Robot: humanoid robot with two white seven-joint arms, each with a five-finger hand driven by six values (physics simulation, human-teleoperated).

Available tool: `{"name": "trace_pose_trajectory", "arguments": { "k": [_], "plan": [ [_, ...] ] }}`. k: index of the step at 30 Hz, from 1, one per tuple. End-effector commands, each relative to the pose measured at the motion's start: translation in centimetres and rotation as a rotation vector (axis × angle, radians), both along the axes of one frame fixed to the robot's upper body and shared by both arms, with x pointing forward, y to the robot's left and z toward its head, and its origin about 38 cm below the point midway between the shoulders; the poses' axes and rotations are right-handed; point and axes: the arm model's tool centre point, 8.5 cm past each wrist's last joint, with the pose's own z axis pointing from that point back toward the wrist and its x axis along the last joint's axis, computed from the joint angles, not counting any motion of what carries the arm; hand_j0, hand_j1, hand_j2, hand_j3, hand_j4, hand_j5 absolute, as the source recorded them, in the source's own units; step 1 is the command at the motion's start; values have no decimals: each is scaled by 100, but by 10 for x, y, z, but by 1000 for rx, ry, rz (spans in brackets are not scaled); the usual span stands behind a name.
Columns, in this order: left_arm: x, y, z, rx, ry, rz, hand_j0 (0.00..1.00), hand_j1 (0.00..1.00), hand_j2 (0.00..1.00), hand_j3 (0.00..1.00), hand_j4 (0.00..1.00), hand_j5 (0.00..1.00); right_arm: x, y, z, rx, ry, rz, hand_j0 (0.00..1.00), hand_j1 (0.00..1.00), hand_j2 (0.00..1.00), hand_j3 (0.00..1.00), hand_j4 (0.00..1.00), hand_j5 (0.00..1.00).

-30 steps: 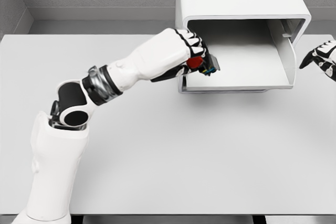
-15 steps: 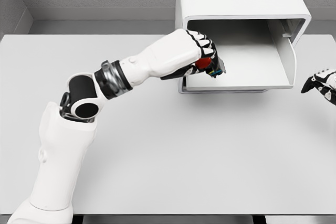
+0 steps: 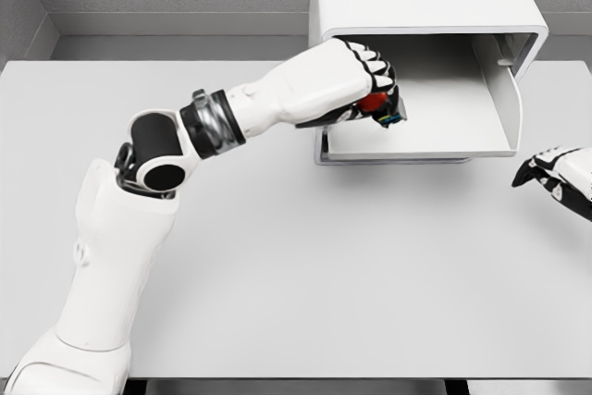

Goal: Slide open multi-storey tabletop storage cabinets and put open load switch and slide close multi-storey tabletop storage cabinets

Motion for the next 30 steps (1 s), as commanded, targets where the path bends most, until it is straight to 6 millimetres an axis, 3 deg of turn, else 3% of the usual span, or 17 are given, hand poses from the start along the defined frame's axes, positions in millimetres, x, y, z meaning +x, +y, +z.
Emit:
{"name": "trace_pose_trajectory", "arguments": {
  "k": [1, 10, 17, 30],
  "plan": [
    [1, -4, -6, 7, 20, -11, 41, 41, 41, 41, 41, 41, -1, 6, -7, 20, 9, 6, 36, 36, 36, 36, 36, 36],
    [-6, -25, -7, 47, 11, -71, 41, 41, 41, 41, 41, 41, -4, 20, -20, 39, 14, 14, 36, 36, 36, 36, 36, 36],
    [-3, -26, -5, 53, 7, -70, 41, 41, 41, 41, 41, 41, -4, 32, -22, 60, 10, 38, 37, 37, 37, 37, 37, 37],
    [8, -21, -6, 54, 24, -45, 44, 44, 44, 44, 44, 44, -4, 36, -19, 59, 2, 50, 38, 38, 38, 38, 38, 38]
  ]
}}
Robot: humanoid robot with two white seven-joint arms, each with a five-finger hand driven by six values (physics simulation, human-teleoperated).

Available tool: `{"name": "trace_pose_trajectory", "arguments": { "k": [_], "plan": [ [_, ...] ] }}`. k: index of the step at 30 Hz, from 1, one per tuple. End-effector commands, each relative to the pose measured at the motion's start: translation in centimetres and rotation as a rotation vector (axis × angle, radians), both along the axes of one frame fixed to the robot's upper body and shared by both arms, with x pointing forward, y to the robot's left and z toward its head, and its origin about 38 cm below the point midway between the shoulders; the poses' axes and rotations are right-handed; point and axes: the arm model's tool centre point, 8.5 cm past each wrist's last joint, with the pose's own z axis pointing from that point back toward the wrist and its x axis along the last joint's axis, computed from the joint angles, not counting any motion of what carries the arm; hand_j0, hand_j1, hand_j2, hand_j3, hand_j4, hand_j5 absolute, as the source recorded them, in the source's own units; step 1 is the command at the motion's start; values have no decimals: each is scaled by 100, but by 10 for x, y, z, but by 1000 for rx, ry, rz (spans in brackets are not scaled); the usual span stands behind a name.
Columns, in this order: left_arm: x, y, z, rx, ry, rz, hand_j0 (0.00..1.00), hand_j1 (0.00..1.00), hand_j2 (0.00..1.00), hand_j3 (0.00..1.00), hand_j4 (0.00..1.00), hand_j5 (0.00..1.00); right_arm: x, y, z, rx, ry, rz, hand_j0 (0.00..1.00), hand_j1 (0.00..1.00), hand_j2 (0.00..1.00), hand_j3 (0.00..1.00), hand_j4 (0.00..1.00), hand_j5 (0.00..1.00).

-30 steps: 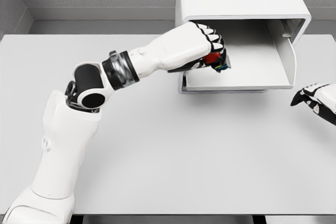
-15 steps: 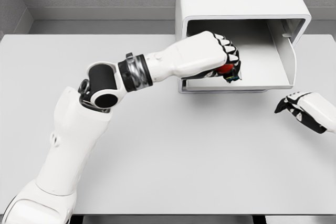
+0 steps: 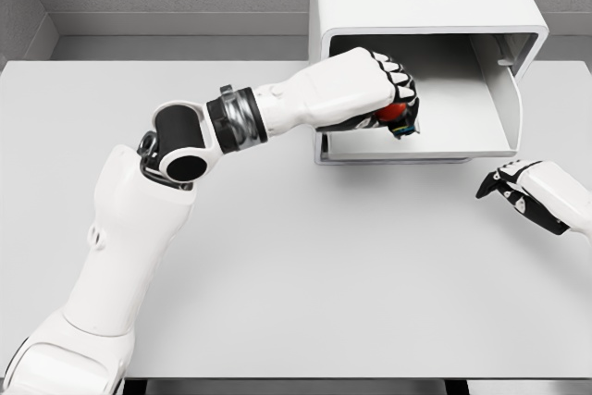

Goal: Slide open multi-storey tabletop storage cabinets and put open load switch and slide close multi-storey tabletop storage cabinets

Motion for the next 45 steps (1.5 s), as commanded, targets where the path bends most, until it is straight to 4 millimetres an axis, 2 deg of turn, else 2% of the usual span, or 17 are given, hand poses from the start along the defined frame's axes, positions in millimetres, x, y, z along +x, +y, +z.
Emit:
{"name": "trace_pose_trajectory", "arguments": {
  "k": [1, 3, 6, 33, 34, 35, 36, 37, 38, 40, 41, 44, 45],
  "plan": [
    [1, 1, 0, -7, 6, 2, 47, 47, 47, 47, 47, 47, 0, 1, 1, 7, -1, 1, 38, 38, 38, 38, 38, 38],
    [2, 3, 2, -12, 4, 8, 55, 55, 55, 55, 55, 55, 0, 1, 1, 7, -1, 1, 38, 38, 38, 38, 38, 38],
    [2, 3, 2, -12, 3, 8, 59, 59, 59, 59, 59, 59, 0, 3, 0, 9, 2, 6, 38, 38, 38, 38, 38, 38],
    [4, 3, 2, -10, 7, 10, 71, 71, 71, 71, 71, 71, -1, 6, 2, 11, -7, 15, 39, 39, 39, 39, 39, 39],
    [4, 3, 2, -10, 5, 10, 72, 72, 72, 72, 72, 72, -1, 6, 3, 11, -8, 16, 39, 39, 39, 39, 39, 39],
    [3, 3, 3, -13, 3, 9, 78, 78, 78, 78, 78, 78, -1, 6, 2, 11, -6, 16, 39, 39, 39, 39, 39, 39],
    [3, 5, 6, -18, -3, 13, 84, 84, 84, 84, 84, 84, -1, 6, 3, 10, -9, 17, 39, 39, 39, 39, 39, 39],
    [2, 6, 10, -29, -11, 11, 97, 97, 97, 97, 97, 97, -1, 7, 4, 10, -11, 19, 39, 39, 39, 39, 39, 39],
    [-1, 9, 17, -44, -31, 15, 100, 100, 100, 100, 100, 100, -1, 9, 6, 11, -17, 27, 39, 39, 39, 39, 39, 39],
    [-15, 12, 34, -76, -94, -1, 100, 100, 100, 100, 100, 100, -2, 11, 8, 12, -21, 32, 39, 39, 39, 39, 39, 39],
    [-22, 20, 49, -111, -138, 6, 100, 100, 100, 100, 100, 100, -2, 11, 8, 12, -22, 33, 40, 40, 40, 40, 40, 40],
    [-30, 52, 75, -283, -139, -11, 100, 100, 100, 100, 100, 100, -2, 16, 12, 14, -34, 47, 40, 40, 40, 40, 40, 40],
    [-29, 66, 74, -313, -124, 1, 100, 100, 100, 100, 100, 100, -2, 16, 12, 14, -35, 49, 40, 40, 40, 40, 40, 40]
  ]
}}
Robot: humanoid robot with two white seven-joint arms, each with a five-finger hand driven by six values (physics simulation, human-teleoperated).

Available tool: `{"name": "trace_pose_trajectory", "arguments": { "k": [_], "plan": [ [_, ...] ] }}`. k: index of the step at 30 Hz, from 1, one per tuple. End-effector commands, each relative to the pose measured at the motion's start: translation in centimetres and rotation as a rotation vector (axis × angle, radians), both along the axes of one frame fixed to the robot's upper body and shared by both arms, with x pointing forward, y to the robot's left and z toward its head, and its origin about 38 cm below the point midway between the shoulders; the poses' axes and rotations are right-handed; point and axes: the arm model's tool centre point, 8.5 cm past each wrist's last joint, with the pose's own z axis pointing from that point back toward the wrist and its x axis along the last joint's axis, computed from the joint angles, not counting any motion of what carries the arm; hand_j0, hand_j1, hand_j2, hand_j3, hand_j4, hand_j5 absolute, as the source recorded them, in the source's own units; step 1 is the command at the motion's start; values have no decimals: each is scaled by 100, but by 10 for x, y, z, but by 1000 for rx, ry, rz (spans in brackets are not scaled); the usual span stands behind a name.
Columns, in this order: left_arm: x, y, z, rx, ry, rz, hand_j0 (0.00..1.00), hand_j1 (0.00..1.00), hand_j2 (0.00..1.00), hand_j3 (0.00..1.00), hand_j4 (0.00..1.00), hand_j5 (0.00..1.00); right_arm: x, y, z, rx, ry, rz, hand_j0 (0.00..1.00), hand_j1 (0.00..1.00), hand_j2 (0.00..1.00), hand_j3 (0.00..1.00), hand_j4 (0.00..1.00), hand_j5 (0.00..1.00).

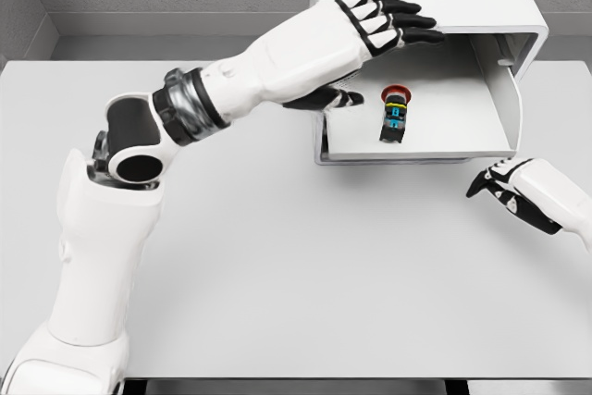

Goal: Slide open multi-storey tabletop storage cabinets and put open load switch and slide close multi-storey tabletop storage cabinets

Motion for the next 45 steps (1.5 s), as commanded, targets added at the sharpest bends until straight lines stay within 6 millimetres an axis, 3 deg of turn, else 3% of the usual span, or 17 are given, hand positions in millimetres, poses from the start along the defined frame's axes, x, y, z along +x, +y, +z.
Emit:
{"name": "trace_pose_trajectory", "arguments": {
  "k": [1, 4, 7, 9, 11, 13, 17, 21, 31, 35, 45],
  "plan": [
    [0, 52, 19, -95, -16, 40, 100, 100, 100, 100, 100, 100, 0, 4, 5, 8, -11, 11, 40, 40, 40, 40, 40, 40],
    [-2, 145, -5, -88, 56, 204, 100, 100, 100, 100, 100, 100, -6, 14, 9, 12, -25, 44, 40, 40, 40, 40, 40, 40],
    [-29, 247, -53, -106, 178, 472, 100, 100, 100, 100, 100, 100, -9, 20, 12, 12, -31, 61, 40, 40, 40, 40, 40, 40],
    [-52, 296, -85, -131, 265, 616, 100, 100, 100, 100, 100, 100, -8, 20, 12, 5, -35, 62, 40, 40, 40, 40, 40, 40],
    [-57, 323, -115, -140, 366, 686, 100, 100, 100, 100, 100, 100, -7, 20, 13, 4, -38, 61, 40, 40, 40, 40, 40, 40],
    [-57, 330, -139, -138, 439, 709, 100, 100, 100, 100, 100, 100, -6, 20, 14, 4, -41, 61, 40, 40, 40, 40, 40, 40],
    [-54, 319, -151, -119, 476, 680, 100, 100, 100, 100, 100, 100, -3, 21, 16, -2, -52, 62, 40, 40, 40, 40, 40, 40],
    [-51, 310, -153, -116, 482, 658, 100, 100, 100, 100, 100, 100, 4, 33, 16, 3, -57, 93, 40, 40, 40, 40, 40, 40],
    [-50, 309, -153, -116, 481, 655, 100, 100, 100, 100, 100, 100, 15, 33, 17, 3, -74, 78, 40, 40, 40, 40, 40, 40],
    [-50, 309, -153, -116, 481, 655, 100, 100, 100, 100, 100, 100, 33, 35, 25, 4, -95, 82, 40, 40, 40, 40, 40, 40],
    [-50, 309, -153, -117, 482, 653, 100, 100, 100, 100, 100, 100, 56, 46, 25, 37, -106, 79, 40, 40, 40, 40, 40, 40]
  ]
}}
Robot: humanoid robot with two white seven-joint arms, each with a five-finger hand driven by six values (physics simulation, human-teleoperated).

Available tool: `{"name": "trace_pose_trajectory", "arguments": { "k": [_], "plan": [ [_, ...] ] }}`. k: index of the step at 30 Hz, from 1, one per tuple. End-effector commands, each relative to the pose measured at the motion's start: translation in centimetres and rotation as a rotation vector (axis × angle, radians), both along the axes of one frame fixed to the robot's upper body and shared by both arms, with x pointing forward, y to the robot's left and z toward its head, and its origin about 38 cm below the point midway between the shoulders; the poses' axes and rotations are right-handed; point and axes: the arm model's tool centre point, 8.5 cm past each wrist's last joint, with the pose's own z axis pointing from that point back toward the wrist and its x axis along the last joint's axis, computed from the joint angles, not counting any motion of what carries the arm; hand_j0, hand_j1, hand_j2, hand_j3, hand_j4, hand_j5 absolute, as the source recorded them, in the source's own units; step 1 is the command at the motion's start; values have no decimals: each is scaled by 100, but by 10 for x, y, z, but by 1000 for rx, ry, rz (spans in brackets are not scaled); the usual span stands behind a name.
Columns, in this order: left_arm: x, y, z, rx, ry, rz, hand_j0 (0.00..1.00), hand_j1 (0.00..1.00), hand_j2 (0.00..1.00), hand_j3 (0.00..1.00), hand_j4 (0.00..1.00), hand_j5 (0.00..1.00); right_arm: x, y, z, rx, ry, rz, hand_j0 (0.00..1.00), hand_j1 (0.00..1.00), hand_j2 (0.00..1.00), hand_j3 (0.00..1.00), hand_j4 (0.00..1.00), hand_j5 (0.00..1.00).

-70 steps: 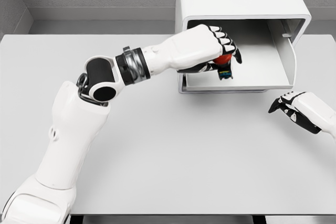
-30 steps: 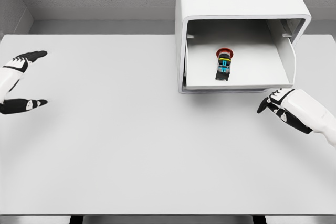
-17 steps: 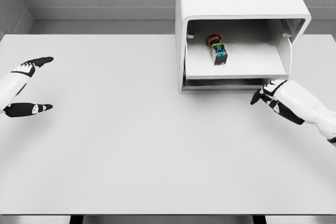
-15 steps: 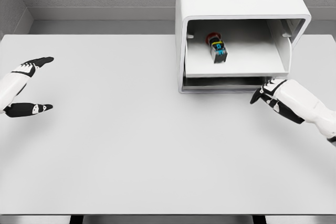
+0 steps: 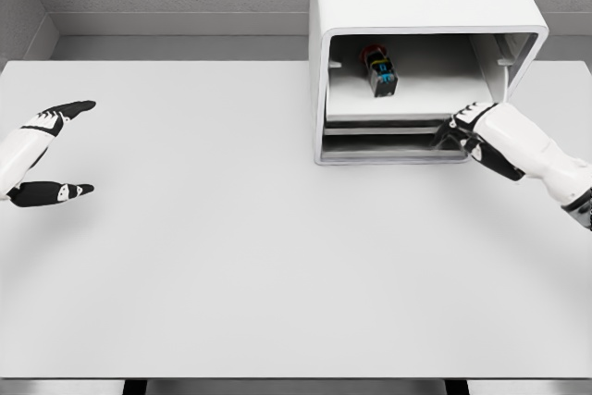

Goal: Slide open multi-storey tabletop storage cabinets and put open load switch and slide close multi-storey tabletop storage cabinets

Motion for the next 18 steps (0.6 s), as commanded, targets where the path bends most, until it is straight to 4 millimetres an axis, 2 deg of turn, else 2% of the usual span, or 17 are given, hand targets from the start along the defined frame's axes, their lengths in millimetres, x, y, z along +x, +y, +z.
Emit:
{"name": "trace_pose_trajectory", "arguments": {
  "k": [1, 8, 10, 11, 13, 15, 18],
  "plan": [
    [0, 0, 0, -9, -2, 0, 100, 100, 100, 100, 100, 100, 0, 1, -7, 10, 20, -1, 40, 40, 40, 40, 40, 40],
    [1, -3, -1, -5, 5, -9, 100, 100, 100, 100, 100, 100, 7, -4, -3, 7, 13, -17, 41, 41, 41, 41, 41, 41],
    [1, -6, -4, -6, 12, -20, 100, 100, 100, 100, 100, 100, 4, -4, -2, 6, 13, -10, 41, 41, 41, 41, 41, 41],
    [2, -10, -5, -2, 18, -31, 100, 100, 100, 100, 100, 100, 0, -5, 6, -10, -2, 3, 41, 41, 41, 41, 41, 41],
    [2, -10, -5, -2, 19, -32, 100, 100, 100, 100, 100, 100, -12, -34, 10, -52, 11, -43, 41, 41, 41, 41, 41, 41],
    [2, -11, -6, 8, 21, -30, 100, 100, 100, 100, 100, 100, -25, -55, 13, -67, 17, -86, 42, 42, 42, 42, 42, 42],
    [2, -11, -7, 7, 24, -31, 100, 100, 100, 100, 100, 100, -28, -55, 12, -68, 19, -84, 42, 42, 42, 42, 42, 42]
  ]
}}
